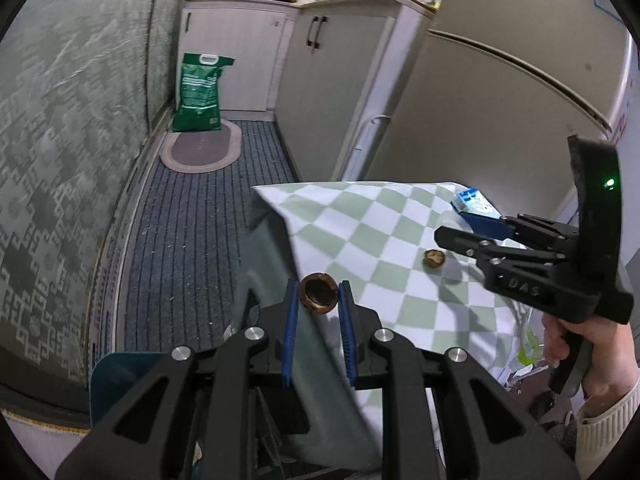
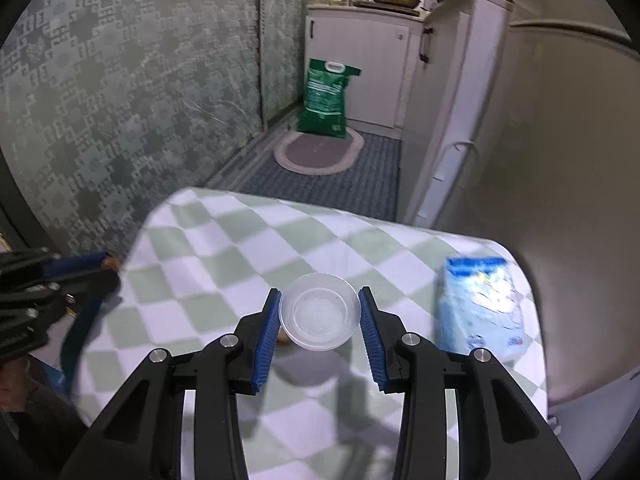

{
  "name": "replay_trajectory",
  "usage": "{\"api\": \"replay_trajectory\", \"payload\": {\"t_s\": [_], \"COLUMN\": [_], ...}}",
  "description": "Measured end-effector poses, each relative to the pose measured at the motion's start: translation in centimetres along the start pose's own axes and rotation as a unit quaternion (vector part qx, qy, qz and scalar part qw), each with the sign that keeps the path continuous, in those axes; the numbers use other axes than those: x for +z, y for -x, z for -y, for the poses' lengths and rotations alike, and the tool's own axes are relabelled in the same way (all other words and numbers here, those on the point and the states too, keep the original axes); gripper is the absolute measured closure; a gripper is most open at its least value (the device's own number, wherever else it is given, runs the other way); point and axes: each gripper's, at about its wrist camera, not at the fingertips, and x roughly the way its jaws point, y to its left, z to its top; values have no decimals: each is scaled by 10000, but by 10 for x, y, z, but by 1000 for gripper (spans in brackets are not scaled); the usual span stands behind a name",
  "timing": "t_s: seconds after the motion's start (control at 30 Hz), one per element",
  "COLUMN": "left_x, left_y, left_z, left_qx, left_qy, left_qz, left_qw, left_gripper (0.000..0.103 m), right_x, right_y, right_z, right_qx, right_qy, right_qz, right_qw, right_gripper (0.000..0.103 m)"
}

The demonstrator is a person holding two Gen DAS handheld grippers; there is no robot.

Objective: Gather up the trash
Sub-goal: 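Grasp the walnut shell with the left tool while the right tool grasps the clear plastic lid, then carry the walnut shell into the teal bin and open the left tool while the right tool carries the lid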

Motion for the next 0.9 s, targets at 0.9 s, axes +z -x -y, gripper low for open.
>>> {"api": "replay_trajectory", "payload": {"t_s": [0.9], "left_x": [-89], "left_y": [21], "left_z": [-106], "left_qx": [679], "left_qy": [719], "left_qz": [-431], "left_qw": [9942], "left_gripper": [82], "right_x": [13], "right_y": [30], "right_z": [-126], "right_qx": [1230], "right_qy": [444], "right_qz": [137], "right_qw": [9913], "right_gripper": [64]}}
